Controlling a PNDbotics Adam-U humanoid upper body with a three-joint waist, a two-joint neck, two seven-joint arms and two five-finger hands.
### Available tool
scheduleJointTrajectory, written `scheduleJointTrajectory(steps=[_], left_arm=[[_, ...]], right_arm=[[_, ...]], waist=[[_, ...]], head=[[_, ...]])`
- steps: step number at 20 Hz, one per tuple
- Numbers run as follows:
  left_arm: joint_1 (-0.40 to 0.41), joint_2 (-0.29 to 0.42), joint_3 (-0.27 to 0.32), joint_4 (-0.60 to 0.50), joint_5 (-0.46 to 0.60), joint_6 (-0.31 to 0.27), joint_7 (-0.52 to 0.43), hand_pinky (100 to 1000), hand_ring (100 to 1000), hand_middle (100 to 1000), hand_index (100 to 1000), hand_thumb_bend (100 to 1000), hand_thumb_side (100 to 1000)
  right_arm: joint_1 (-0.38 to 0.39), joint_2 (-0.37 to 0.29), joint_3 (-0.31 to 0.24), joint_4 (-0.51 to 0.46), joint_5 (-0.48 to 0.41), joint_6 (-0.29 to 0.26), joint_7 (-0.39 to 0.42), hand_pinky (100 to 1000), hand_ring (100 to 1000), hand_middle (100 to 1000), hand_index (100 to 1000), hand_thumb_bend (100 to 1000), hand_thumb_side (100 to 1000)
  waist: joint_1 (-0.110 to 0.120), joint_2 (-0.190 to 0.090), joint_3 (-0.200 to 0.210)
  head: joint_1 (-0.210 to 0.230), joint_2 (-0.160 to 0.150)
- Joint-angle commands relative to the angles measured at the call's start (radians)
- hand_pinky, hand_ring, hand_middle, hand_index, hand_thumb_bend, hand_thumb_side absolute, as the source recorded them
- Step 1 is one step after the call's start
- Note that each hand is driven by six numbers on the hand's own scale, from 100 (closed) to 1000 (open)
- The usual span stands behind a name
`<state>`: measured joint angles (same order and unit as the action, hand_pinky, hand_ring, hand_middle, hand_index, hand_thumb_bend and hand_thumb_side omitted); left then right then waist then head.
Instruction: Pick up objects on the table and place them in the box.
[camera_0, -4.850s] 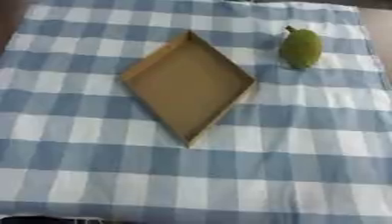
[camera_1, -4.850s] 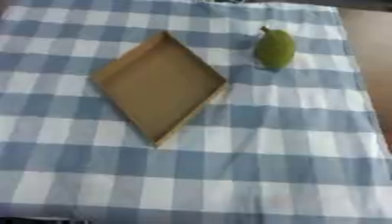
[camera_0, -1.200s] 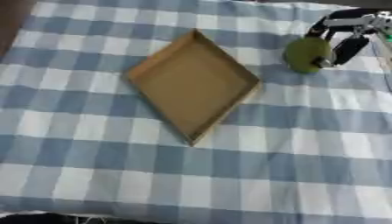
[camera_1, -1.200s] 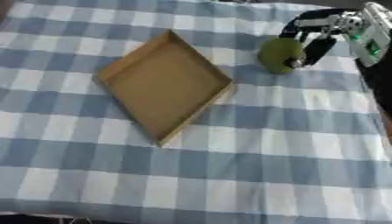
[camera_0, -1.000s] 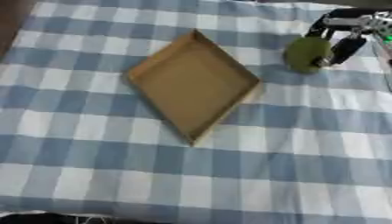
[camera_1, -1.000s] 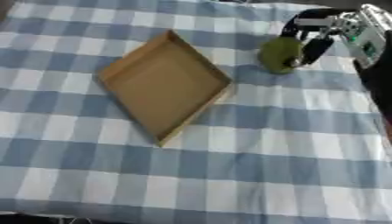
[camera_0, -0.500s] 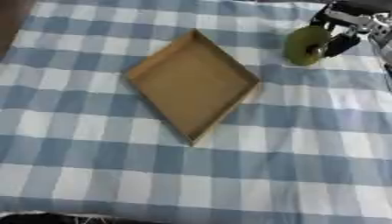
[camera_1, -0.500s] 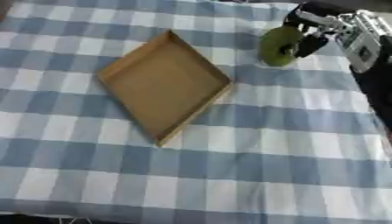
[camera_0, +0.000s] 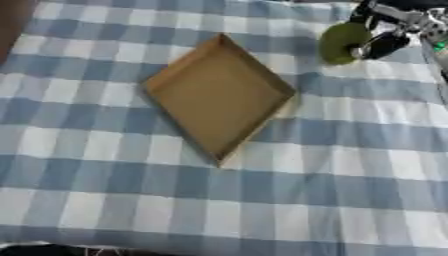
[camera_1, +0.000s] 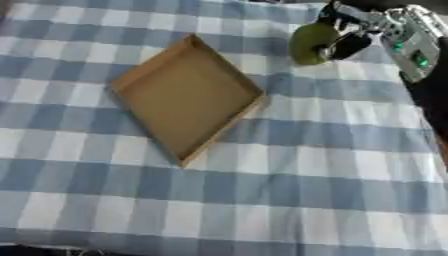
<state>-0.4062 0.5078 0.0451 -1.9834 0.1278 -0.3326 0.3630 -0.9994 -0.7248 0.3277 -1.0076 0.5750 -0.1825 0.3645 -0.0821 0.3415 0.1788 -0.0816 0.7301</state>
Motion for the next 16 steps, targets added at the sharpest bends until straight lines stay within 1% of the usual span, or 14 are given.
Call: scheduleJointTrajectory(steps=[1,3,5,6,8,13,16], left_arm=[[-0.014,0.021,0.006,-0.017,0.001,-0.002,-0.002,714,608,599,808,100,621],[-0.014,0.022,0.006,-0.017,0.002,-0.002,-0.003,714,608,599,808,100,623],[-0.014,0.022,0.006,-0.017,0.003,-0.003,-0.002,714,608,599,809,100,624],[-0.014,0.023,0.006,-0.017,0.003,-0.003,-0.003,714,607,599,809,100,623],[-0.014,0.023,0.006,-0.017,0.003,-0.002,-0.004,714,607,599,809,100,619],[-0.017,0.023,0.006,-0.017,0.004,-0.001,-0.006,713,607,599,809,100,618],[-0.019,0.023,0.006,-0.017,0.005,-0.002,-0.006,713,607,599,809,100,616]], right_arm=[[-0.019,-0.056,-0.001,-0.072,-0.017,0.017,-0.007,623,661,530,523,172,142],[-0.021,-0.069,0.006,-0.114,-0.020,0.033,-0.019,618,644,509,503,180,197],[-0.019,-0.081,0.016,-0.159,-0.022,0.058,-0.033,600,624,490,484,161,237],[-0.018,-0.086,0.022,-0.184,-0.026,0.069,-0.041,595,618,483,477,160,237],[-0.013,-0.096,0.035,-0.236,-0.047,0.086,-0.044,600,622,480,477,122,212],[-0.010,-0.111,0.059,-0.382,-0.123,0.123,-0.001,610,632,488,486,100,192],[-0.011,-0.115,0.087,-0.478,-0.159,0.142,0.025,614,638,494,492,100,182]], waist=[[0.003,-0.028,-0.002],[0.003,-0.029,-0.003],[0.002,-0.030,-0.004],[0.001,-0.030,-0.004],[0.000,-0.031,-0.004],[-0.001,-0.033,-0.002],[-0.002,-0.034,0.001]], head=[[-0.002,0.008],[-0.002,0.010],[-0.001,0.011],[-0.001,0.011],[-0.002,0.011],[-0.004,0.012],[-0.007,0.014]])
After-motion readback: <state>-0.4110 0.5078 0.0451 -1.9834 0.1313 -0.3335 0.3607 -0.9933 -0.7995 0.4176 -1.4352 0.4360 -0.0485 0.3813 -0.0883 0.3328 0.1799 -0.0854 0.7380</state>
